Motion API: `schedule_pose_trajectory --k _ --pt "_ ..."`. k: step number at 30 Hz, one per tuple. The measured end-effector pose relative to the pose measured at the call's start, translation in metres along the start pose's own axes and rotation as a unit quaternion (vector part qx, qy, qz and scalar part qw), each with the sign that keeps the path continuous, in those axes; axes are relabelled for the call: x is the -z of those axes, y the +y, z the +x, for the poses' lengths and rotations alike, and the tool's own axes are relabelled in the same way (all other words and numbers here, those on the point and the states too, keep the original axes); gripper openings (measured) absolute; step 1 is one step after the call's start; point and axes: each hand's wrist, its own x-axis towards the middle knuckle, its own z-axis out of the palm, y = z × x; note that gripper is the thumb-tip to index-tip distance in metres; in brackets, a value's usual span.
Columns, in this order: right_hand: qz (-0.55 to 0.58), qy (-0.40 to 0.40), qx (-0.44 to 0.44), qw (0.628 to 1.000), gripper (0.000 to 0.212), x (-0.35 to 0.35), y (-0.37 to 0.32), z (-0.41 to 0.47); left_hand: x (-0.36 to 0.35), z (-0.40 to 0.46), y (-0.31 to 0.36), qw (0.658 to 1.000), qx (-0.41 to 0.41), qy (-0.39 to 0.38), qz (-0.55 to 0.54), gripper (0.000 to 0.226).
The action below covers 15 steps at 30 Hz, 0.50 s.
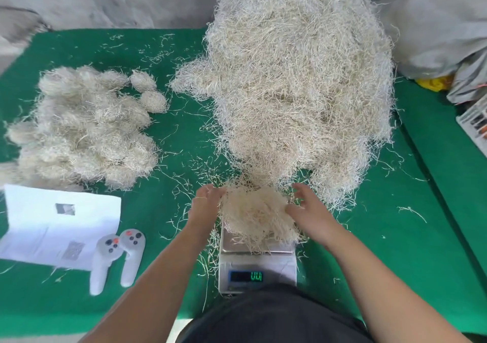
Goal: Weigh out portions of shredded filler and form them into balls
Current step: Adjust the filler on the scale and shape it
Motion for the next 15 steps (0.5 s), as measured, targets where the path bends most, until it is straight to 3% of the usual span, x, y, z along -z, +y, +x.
schedule_pose_trajectory --k 2,6,9,15 --pt "0.057 0.037 0.008 0.998 0.062 0.008 -0.004 -0.002 0.005 -0.002 -0.001 1.0 -0.007 0.019 -0.014 0.025" --pt "0.029 0.058 0.057 0.996 0.061 0.003 -0.009 -0.015 0.01 -0.009 -0.008 0.989 -0.114 0.092 0.022 0.043" --pt "-0.037 0.054 0.101 0.993 0.063 -0.006 -0.011 -0.026 0.009 -0.015 -0.005 0.968 -0.189 0.127 0.105 0.003" --pt "-0.092 0.06 0.161 0.981 0.065 -0.014 -0.015 -0.036 -0.003 -0.041 0.006 0.924 -0.316 0.158 0.144 0.054"
